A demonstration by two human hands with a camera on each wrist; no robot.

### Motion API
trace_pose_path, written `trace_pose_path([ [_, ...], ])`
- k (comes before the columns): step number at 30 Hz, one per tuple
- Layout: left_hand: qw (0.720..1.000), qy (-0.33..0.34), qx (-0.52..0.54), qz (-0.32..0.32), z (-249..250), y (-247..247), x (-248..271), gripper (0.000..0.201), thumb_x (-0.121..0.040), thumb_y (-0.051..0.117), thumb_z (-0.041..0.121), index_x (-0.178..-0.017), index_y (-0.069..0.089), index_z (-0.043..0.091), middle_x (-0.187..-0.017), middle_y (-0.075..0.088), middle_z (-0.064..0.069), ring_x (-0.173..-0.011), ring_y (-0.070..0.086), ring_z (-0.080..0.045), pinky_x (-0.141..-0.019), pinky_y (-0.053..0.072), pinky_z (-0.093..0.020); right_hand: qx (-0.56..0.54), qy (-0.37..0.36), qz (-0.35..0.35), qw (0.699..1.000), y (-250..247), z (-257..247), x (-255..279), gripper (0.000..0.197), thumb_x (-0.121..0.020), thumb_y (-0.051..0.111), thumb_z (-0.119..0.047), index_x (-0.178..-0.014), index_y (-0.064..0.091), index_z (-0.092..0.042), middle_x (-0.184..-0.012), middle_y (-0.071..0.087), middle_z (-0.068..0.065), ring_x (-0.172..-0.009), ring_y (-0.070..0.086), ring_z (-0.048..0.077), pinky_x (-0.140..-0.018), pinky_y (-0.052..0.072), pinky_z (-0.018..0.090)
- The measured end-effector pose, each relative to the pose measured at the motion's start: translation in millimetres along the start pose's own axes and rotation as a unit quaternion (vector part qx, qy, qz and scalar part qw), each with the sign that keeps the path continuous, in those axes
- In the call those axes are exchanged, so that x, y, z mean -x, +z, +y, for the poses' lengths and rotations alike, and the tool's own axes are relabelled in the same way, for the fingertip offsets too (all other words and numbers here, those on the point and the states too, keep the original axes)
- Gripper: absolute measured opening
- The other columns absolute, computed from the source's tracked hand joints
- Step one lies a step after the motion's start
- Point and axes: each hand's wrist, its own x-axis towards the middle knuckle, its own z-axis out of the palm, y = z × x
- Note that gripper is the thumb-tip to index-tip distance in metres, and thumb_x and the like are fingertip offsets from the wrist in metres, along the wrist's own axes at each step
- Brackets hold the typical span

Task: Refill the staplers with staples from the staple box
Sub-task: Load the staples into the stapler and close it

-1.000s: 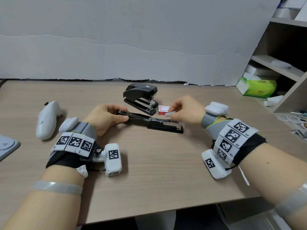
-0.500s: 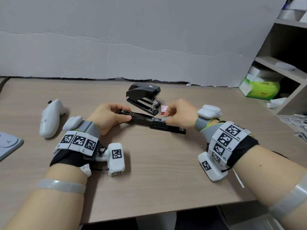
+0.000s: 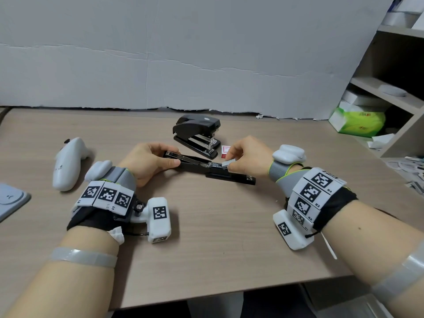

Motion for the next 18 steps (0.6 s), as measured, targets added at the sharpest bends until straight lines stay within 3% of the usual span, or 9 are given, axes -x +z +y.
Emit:
trace_pose_path([
  [9,1.0,0.001,-0.002,-0.003,-0.4,-0.3,-1.0,0.027,-0.078,0.062,-0.02,-0.092,0.065,0.002,-0.092,0.067,-0.014,-0.071,0.071,-0.017,-0.081,0.059,-0.028,0.012,0.008,-0.007,1.0,1.8,0.4,-1.3,0.009,-0.074,0.074,-0.017,-0.074,0.068,-0.024,-0.065,0.059,-0.01,-0.062,0.055,0.016,-0.061,0.046,0.027],
  [14,1.0,0.001,-0.007,-0.001,0.5,0.5,-0.6,0.027,-0.078,0.061,-0.02,-0.093,0.065,0.002,-0.093,0.067,-0.014,-0.073,0.069,-0.017,-0.08,0.059,-0.027,0.021,0.002,-0.021,1.0,0.8,-2.2,0.7,0.009,-0.075,0.072,-0.016,-0.081,0.071,-0.022,-0.068,0.06,-0.01,-0.069,0.057,0.018,-0.069,0.051,0.031],
  [18,1.0,-0.005,-0.008,-0.002,-0.6,-0.6,-1.3,0.027,-0.078,0.063,-0.019,-0.095,0.065,0.003,-0.093,0.067,-0.013,-0.07,0.071,-0.016,-0.08,0.059,-0.026,0.022,-0.002,-0.045,0.999,-3.3,0.5,3.3,0.025,-0.074,0.069,-0.009,-0.094,0.07,-0.024,-0.08,0.063,-0.01,-0.077,0.061,0.019,-0.075,0.052,0.031],
])
